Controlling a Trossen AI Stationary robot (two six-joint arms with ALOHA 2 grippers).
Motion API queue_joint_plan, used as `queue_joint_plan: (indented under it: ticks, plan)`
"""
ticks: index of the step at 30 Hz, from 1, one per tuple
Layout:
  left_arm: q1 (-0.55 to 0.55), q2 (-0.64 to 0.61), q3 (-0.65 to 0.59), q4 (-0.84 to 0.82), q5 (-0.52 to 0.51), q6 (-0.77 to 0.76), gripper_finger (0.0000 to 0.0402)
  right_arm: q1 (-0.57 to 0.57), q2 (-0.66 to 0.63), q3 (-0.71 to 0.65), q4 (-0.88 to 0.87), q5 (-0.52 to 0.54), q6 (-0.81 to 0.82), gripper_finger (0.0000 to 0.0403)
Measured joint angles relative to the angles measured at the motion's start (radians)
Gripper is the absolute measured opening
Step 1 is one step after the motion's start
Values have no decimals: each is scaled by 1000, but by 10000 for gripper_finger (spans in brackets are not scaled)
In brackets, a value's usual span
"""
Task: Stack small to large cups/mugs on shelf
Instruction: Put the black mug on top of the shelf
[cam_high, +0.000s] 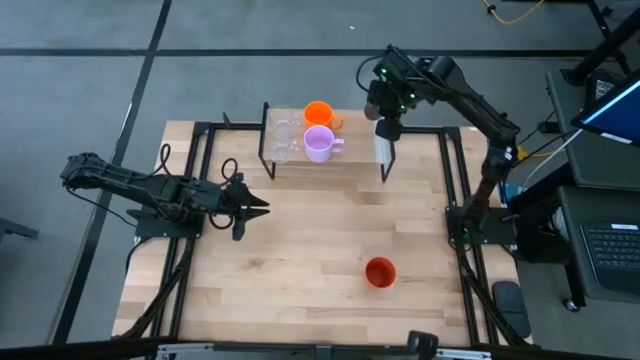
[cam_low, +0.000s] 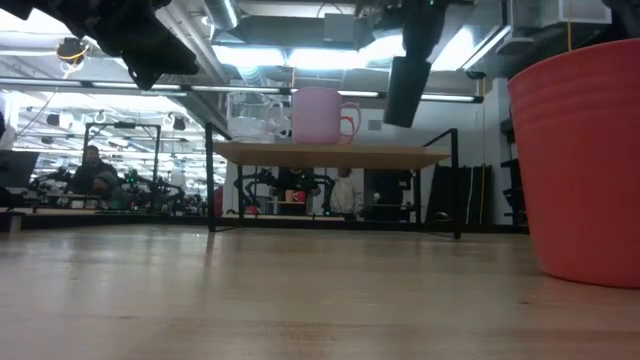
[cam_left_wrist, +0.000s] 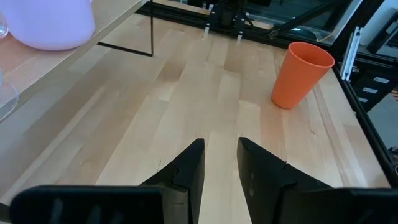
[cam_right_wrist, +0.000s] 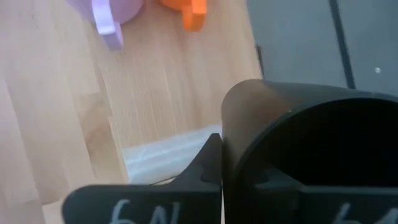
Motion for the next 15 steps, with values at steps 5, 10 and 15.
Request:
queue_joint_plan:
  ticks: [5, 10, 15]
  plan:
    - [0, 0, 0, 0, 0, 0, 89, -10, 39, 0, 12, -15, -37, 6]
    - [0, 0, 0, 0, 0, 0, 89, -15, 83, 0, 23, -13, -51, 6]
    - [0, 0, 0, 0, 0, 1, 89, -17, 119, -1, 27, -18, -60, 6]
